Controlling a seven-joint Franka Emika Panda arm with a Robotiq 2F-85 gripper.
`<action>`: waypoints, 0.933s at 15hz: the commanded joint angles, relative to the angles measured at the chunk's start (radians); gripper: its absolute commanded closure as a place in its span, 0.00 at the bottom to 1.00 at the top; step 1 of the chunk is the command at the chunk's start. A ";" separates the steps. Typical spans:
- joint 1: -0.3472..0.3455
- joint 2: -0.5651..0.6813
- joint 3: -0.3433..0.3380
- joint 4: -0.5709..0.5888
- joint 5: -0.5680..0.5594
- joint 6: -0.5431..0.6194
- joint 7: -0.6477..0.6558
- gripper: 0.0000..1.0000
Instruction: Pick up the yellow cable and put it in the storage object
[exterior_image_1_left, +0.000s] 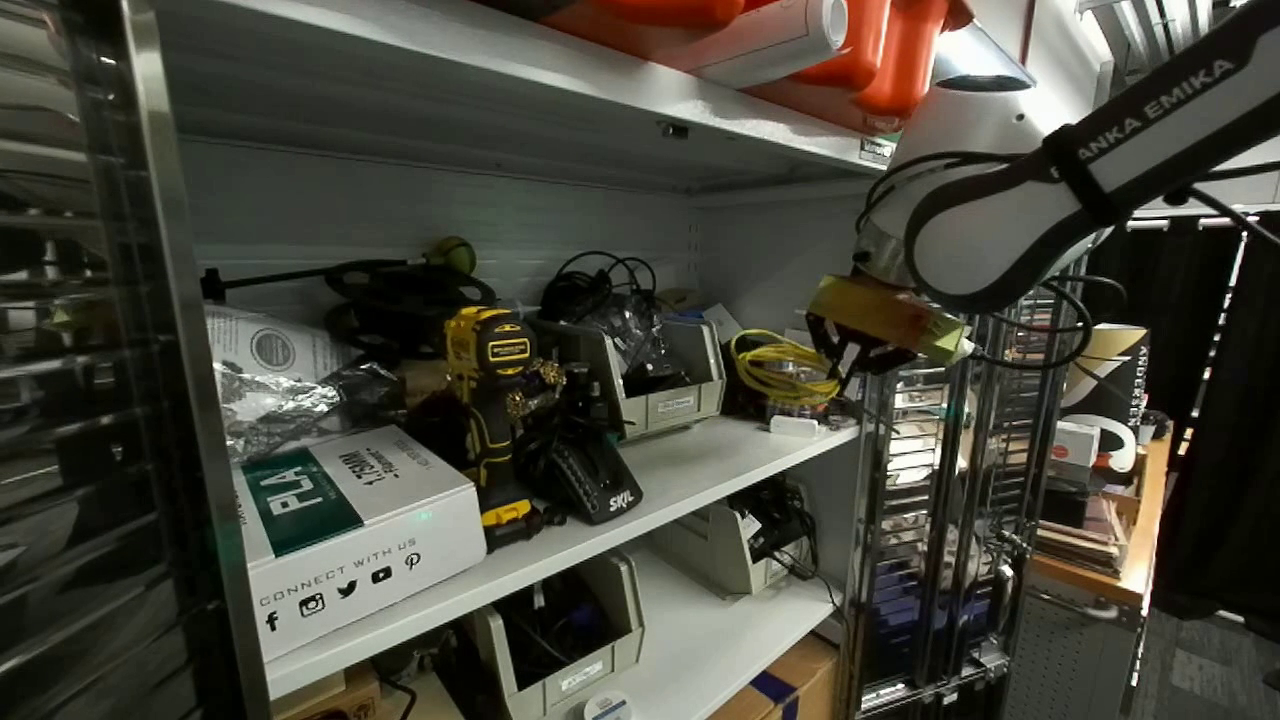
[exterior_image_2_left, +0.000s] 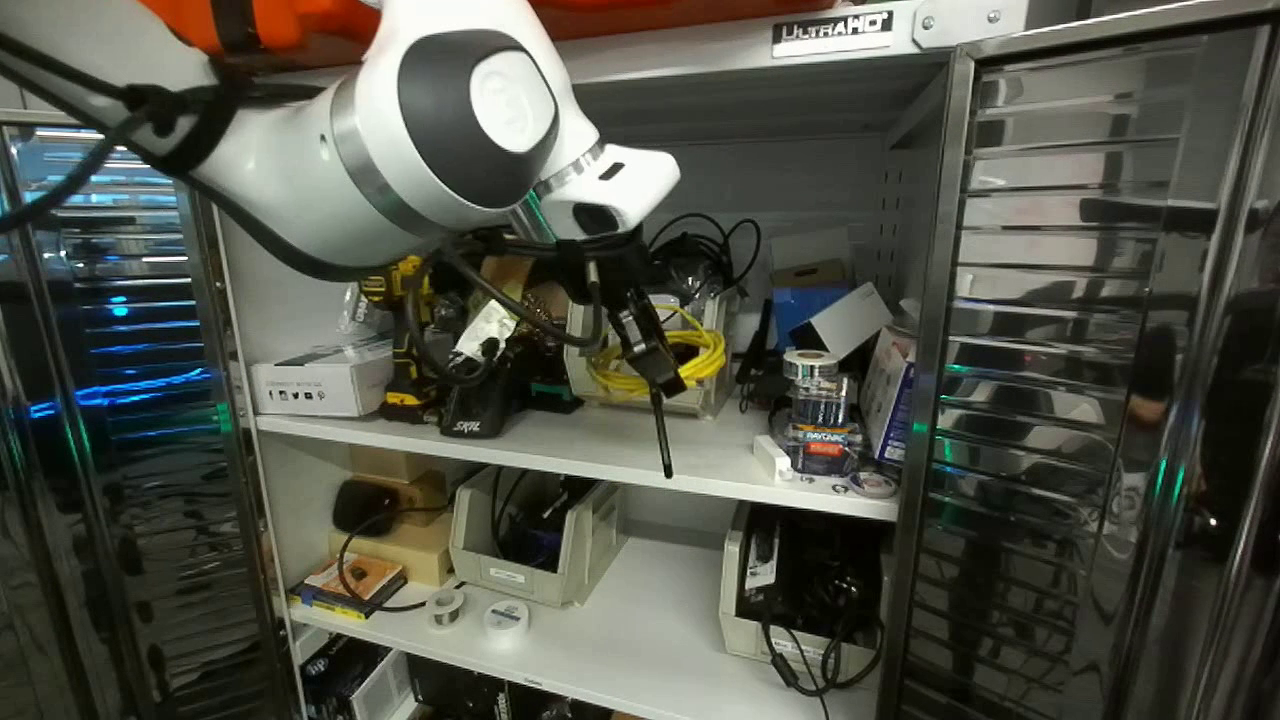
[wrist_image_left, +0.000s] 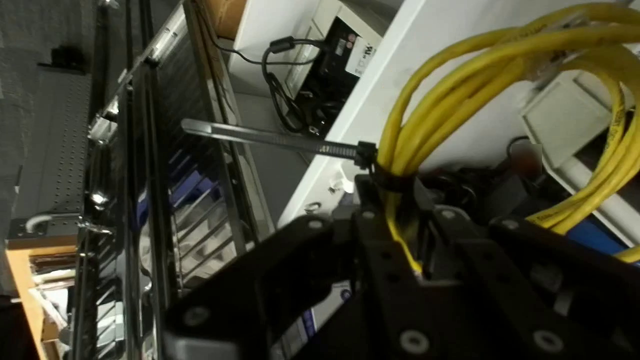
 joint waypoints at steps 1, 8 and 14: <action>-0.034 -0.003 0.062 0.009 -0.035 0.126 0.000 0.86; -0.018 0.210 0.070 0.199 -0.137 0.288 0.148 0.87; 0.030 0.423 0.043 0.424 -0.187 0.297 0.273 0.87</action>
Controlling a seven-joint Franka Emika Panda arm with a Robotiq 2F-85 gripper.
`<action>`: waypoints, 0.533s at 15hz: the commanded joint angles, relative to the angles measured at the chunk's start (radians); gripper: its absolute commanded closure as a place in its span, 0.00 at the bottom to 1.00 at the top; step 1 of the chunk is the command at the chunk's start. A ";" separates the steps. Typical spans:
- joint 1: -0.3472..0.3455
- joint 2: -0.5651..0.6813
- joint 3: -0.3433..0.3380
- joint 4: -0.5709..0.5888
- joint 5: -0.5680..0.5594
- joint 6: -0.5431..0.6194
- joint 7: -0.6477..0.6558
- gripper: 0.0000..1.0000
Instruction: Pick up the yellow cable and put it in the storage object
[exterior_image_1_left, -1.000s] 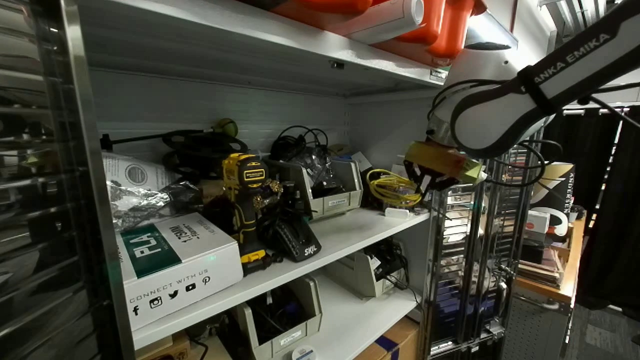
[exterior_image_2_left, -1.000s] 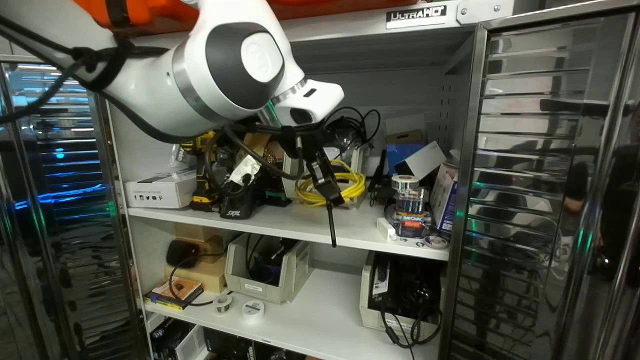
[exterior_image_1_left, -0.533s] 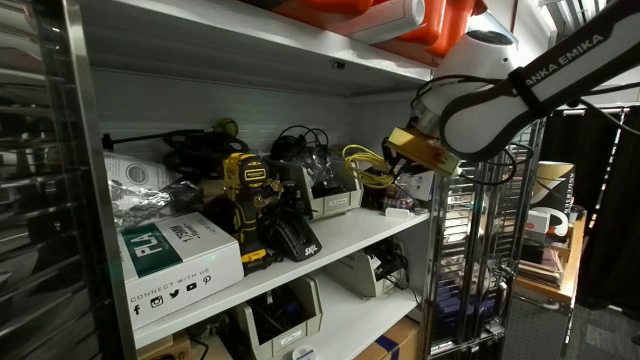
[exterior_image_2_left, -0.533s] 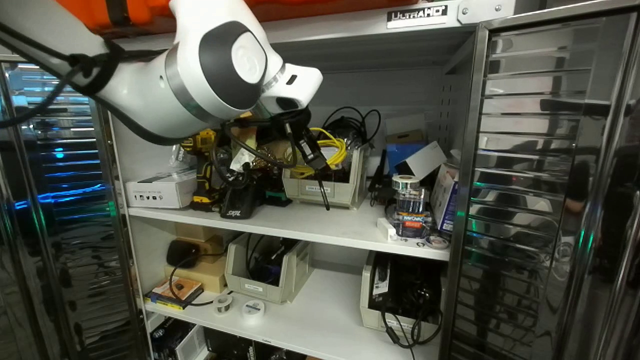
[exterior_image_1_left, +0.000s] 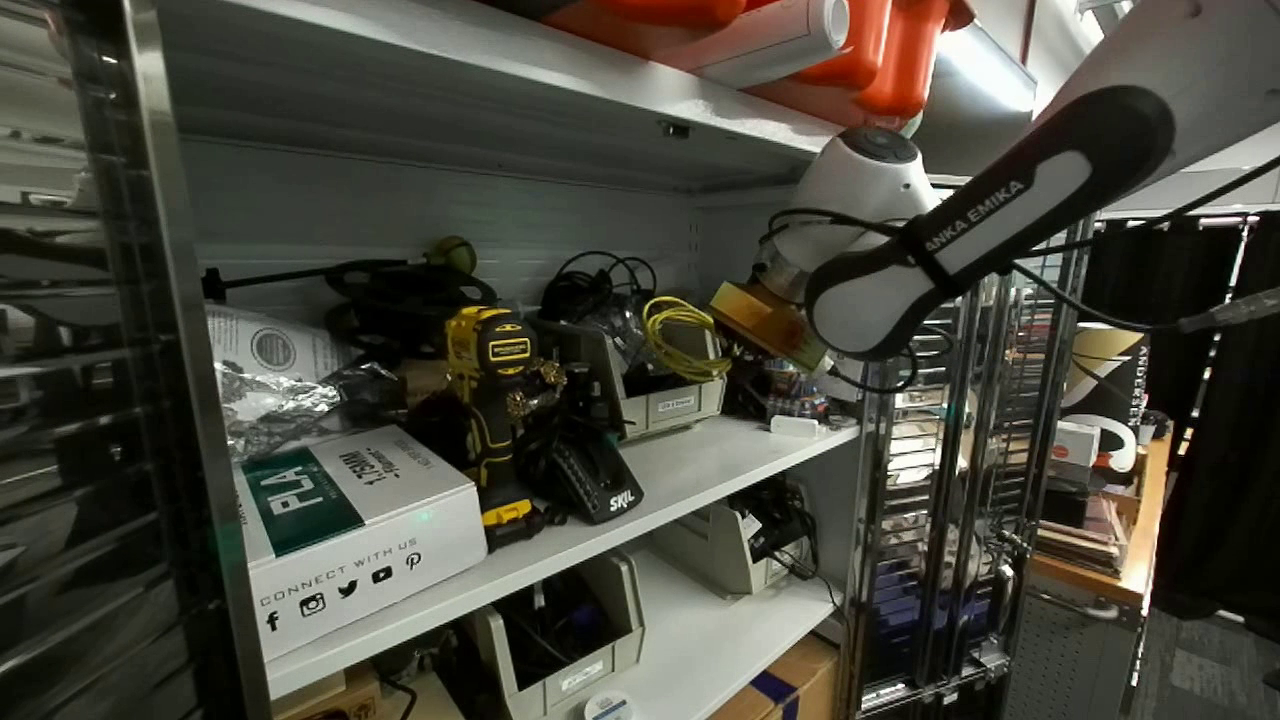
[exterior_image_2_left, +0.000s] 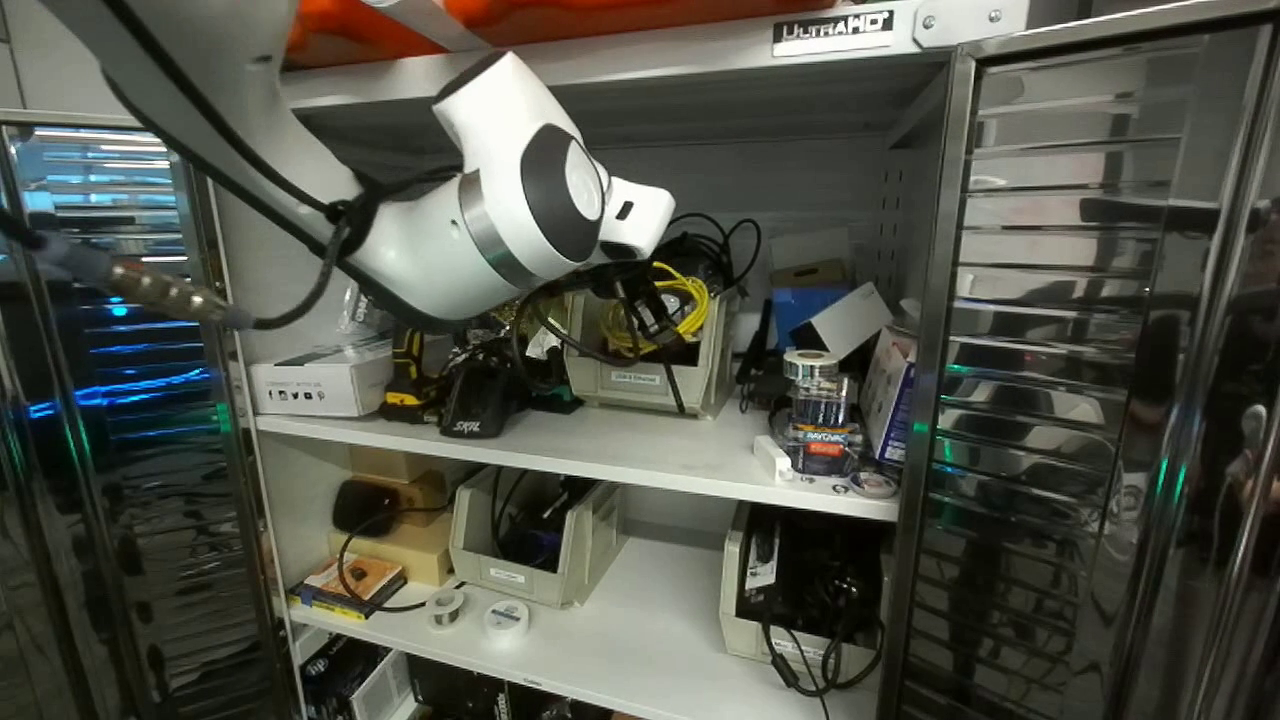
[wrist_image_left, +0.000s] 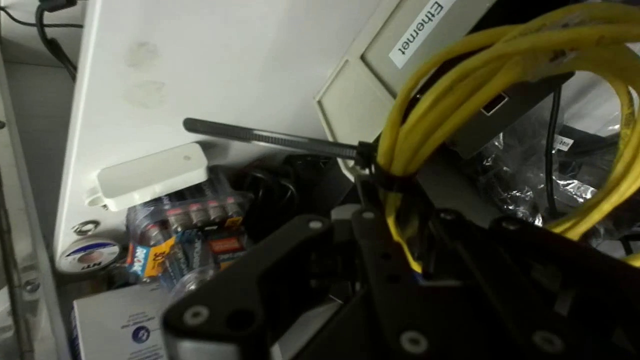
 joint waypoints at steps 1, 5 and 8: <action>0.032 0.135 -0.013 0.181 -0.018 0.026 0.088 0.87; 0.052 0.192 -0.004 0.280 -0.004 0.030 0.115 0.87; 0.073 0.211 -0.004 0.332 -0.008 0.032 0.127 0.87</action>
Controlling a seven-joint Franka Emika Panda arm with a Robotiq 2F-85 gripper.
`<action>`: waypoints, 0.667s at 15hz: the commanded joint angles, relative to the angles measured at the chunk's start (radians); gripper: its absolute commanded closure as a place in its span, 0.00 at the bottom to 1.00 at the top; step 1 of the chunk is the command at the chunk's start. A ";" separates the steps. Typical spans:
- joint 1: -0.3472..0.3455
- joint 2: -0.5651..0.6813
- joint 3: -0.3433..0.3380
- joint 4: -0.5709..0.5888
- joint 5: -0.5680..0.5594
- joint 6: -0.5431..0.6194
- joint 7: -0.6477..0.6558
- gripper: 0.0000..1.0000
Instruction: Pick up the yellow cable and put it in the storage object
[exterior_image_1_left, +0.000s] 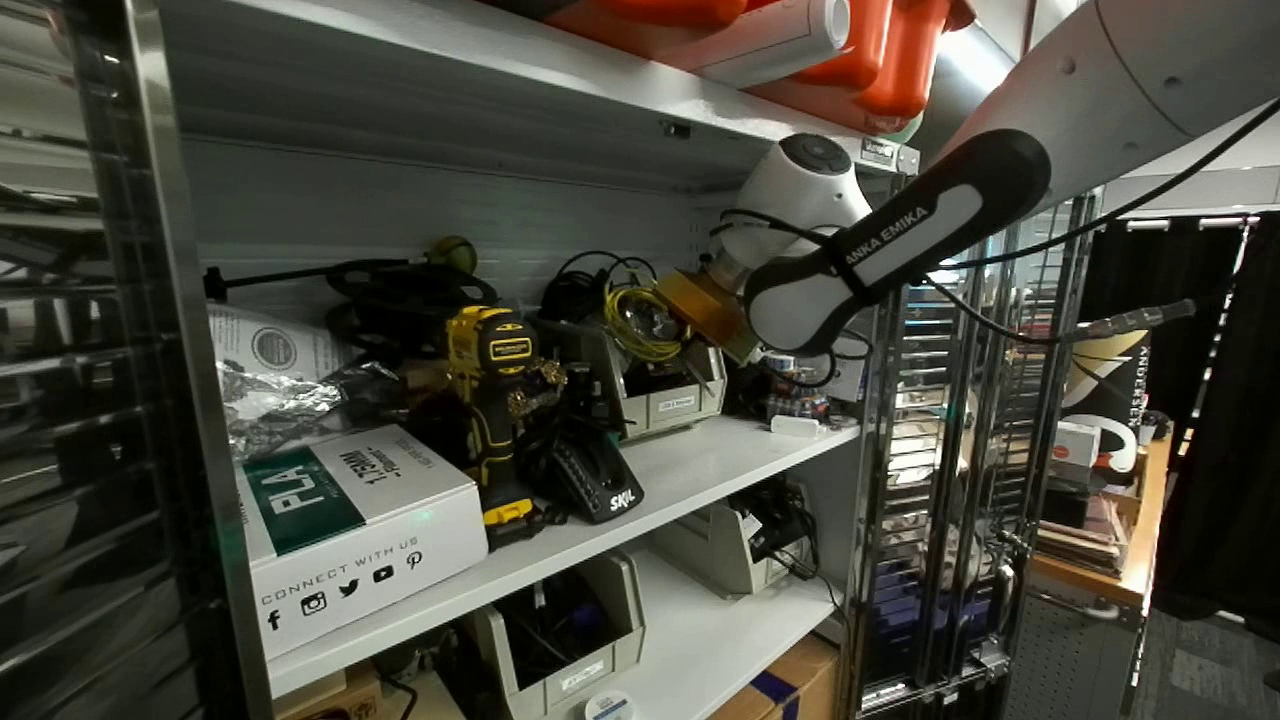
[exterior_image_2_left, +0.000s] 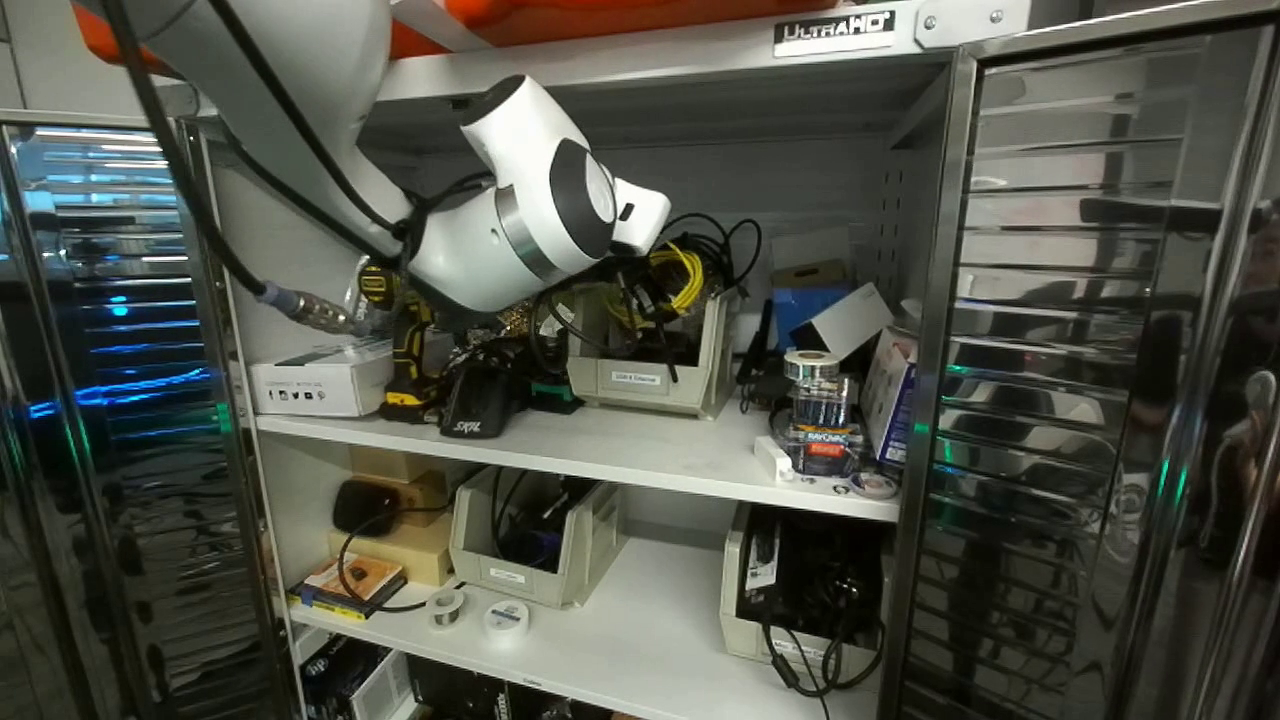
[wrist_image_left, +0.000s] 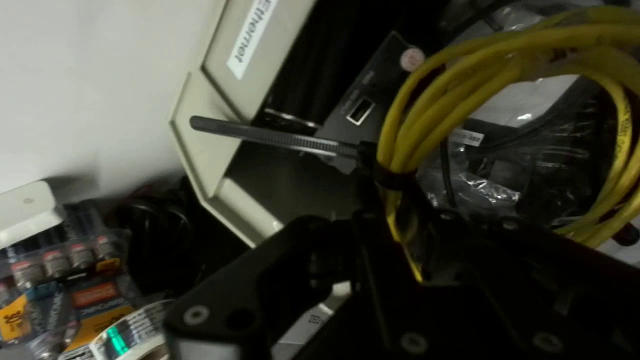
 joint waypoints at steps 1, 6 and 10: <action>0.030 0.045 -0.010 0.103 -0.012 0.025 0.035 0.87; 0.076 0.019 -0.060 0.091 -0.108 -0.003 0.033 0.52; 0.133 -0.012 -0.149 0.067 -0.253 -0.018 0.101 0.21</action>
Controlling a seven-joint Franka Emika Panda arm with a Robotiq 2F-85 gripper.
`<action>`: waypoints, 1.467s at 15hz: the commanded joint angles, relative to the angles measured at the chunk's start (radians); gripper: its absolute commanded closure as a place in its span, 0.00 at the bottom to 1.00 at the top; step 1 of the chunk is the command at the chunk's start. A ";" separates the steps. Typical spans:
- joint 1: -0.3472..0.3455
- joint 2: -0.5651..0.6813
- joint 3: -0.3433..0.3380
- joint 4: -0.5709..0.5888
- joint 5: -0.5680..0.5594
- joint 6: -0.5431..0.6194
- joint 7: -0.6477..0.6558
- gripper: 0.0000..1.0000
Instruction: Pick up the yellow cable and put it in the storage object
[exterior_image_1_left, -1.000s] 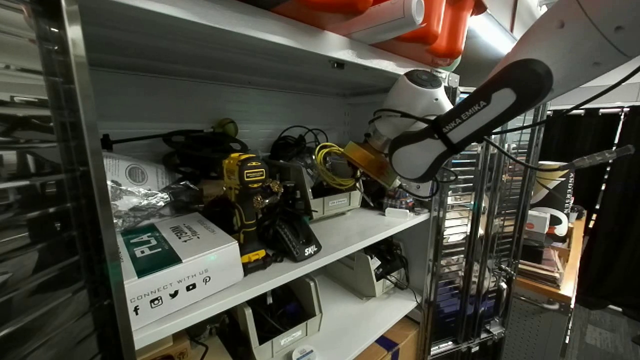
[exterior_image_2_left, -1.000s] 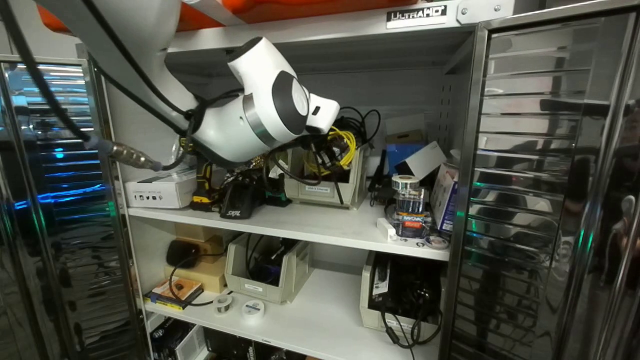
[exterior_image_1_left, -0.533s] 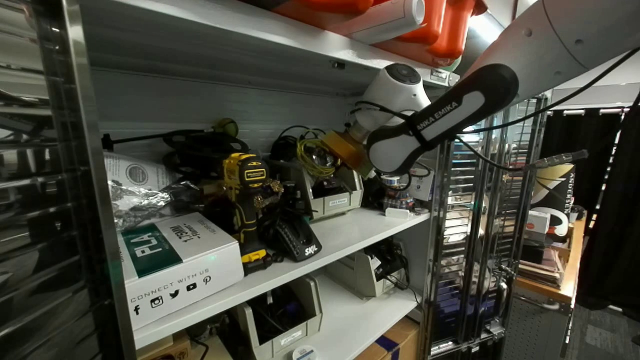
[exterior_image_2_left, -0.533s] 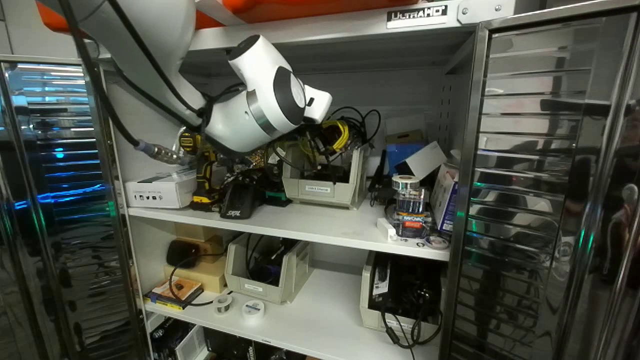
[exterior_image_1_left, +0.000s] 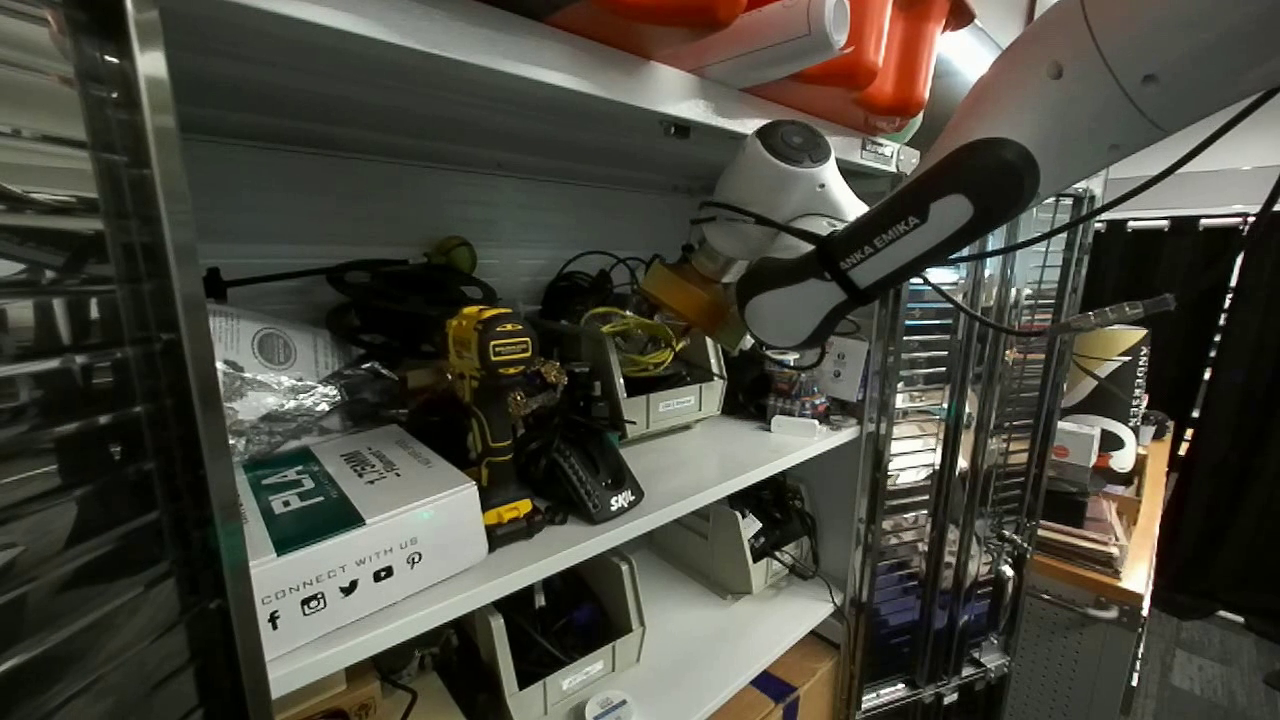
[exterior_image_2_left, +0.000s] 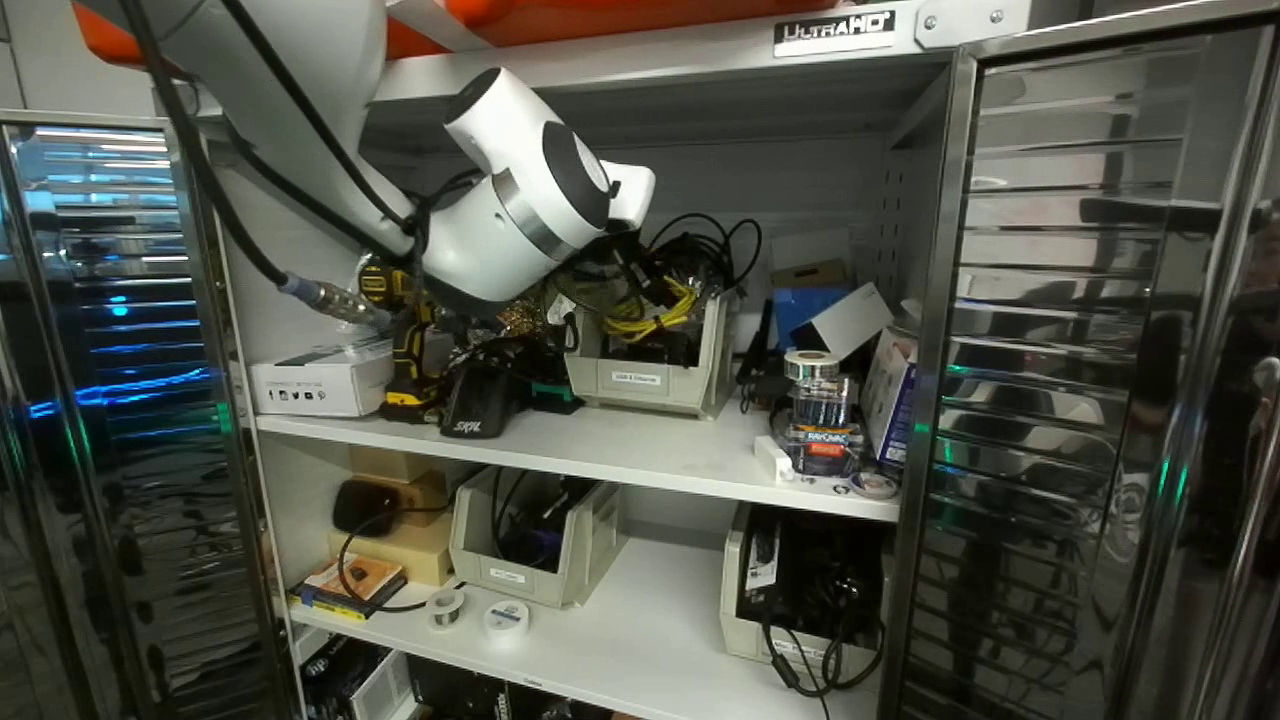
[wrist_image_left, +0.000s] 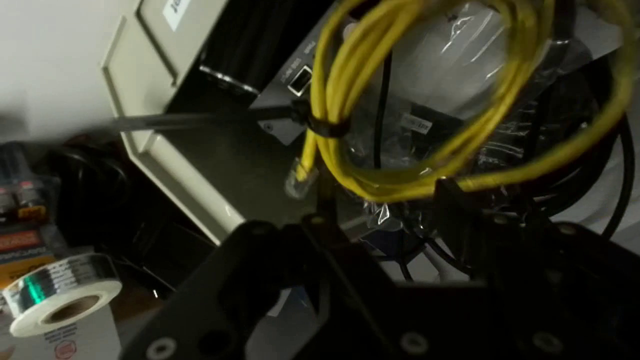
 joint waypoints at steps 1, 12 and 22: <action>0.067 -0.039 -0.096 -0.005 -0.144 -0.024 0.093 0.14; 0.040 -0.258 -0.010 -0.316 -0.056 -0.101 -0.119 0.00; -0.032 -0.576 0.091 -0.485 0.524 -0.577 -0.800 0.00</action>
